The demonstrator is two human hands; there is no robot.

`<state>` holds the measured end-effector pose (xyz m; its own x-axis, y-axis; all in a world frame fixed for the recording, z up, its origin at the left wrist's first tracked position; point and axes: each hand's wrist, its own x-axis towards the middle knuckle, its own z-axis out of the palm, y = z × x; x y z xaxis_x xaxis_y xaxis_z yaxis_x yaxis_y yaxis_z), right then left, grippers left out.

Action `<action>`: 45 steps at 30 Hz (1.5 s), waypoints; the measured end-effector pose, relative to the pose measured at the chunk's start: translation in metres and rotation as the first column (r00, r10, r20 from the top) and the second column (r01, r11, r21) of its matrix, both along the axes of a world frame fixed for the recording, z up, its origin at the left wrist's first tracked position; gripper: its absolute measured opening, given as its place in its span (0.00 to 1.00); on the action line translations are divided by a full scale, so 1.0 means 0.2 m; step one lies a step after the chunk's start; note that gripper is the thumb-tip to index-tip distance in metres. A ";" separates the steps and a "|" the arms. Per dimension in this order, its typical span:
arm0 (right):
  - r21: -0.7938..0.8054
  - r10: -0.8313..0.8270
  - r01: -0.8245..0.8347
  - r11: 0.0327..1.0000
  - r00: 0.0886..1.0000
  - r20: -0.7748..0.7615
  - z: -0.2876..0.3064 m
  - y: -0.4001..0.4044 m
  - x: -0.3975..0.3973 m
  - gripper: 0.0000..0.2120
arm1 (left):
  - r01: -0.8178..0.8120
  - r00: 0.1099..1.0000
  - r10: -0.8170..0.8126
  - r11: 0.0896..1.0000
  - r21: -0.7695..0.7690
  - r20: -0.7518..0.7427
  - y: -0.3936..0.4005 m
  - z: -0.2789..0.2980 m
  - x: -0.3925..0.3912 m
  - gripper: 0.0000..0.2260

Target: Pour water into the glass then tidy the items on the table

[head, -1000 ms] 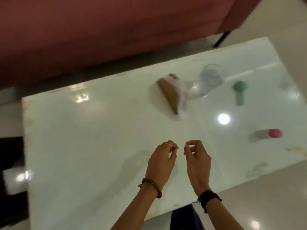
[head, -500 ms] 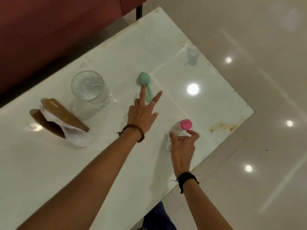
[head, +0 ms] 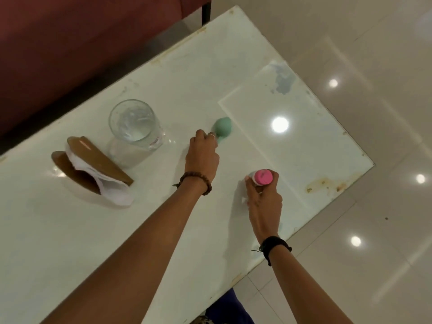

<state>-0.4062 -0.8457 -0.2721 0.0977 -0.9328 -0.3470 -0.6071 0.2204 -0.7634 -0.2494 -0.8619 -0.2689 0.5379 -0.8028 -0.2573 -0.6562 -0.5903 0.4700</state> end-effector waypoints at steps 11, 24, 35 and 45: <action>-0.108 0.260 -0.262 0.959 0.965 -0.027 0.08 0.53 0.28 0.12 | -0.686 0.232 0.455 0.703 0.187 -0.860 0.92 0.18 0.00 0.09; -0.192 0.764 -0.740 0.645 0.618 0.185 0.39 2.11 1.10 0.13 | -0.959 0.173 0.603 0.282 0.006 -0.779 2.76 0.59 0.58 0.10; -0.353 0.946 -0.935 0.003 -0.112 0.305 0.61 3.54 1.77 0.16 | -0.984 0.013 0.993 -0.009 -0.178 -0.121 4.28 0.63 0.82 0.09; -0.359 0.914 -0.862 -0.357 -0.243 -0.325 0.40 3.84 1.84 0.15 | -0.999 0.042 0.999 0.043 0.033 -0.011 4.52 0.40 0.72 0.05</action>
